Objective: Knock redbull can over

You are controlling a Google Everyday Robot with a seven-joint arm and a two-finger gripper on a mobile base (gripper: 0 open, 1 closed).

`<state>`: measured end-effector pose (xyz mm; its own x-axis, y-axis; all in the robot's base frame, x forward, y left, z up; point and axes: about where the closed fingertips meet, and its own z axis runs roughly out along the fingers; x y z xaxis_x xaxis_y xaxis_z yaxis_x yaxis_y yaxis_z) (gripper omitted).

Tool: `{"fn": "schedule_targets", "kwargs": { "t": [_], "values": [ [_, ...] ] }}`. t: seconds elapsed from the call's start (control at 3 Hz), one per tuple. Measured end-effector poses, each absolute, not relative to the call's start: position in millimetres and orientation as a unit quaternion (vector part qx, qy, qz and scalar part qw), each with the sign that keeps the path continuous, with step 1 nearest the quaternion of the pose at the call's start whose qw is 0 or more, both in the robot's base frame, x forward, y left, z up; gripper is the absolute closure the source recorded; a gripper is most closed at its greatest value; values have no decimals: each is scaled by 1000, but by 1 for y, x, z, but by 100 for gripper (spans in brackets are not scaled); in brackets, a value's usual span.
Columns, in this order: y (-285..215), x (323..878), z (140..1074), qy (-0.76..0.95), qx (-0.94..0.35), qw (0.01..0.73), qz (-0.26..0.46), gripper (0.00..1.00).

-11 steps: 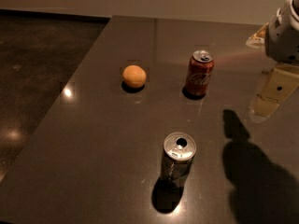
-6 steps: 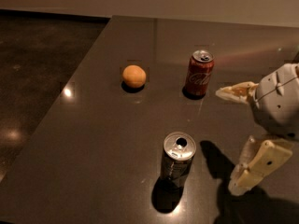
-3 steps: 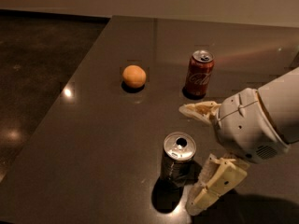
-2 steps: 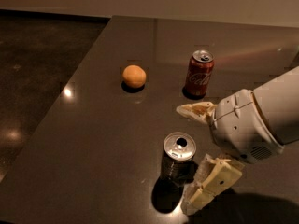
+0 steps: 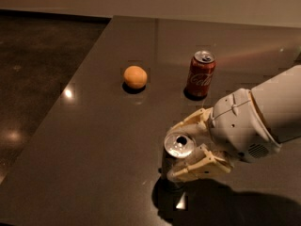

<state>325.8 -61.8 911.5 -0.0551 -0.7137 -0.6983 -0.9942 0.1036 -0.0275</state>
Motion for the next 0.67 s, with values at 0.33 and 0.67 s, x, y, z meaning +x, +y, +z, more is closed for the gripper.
{"fn": "schedule_targets", "kwargs": {
  "t": [0.33, 0.67],
  "values": [
    [-65, 331, 921, 688, -619, 292, 244, 64],
    [-72, 343, 938, 695, -626, 277, 219, 88]
  ]
}}
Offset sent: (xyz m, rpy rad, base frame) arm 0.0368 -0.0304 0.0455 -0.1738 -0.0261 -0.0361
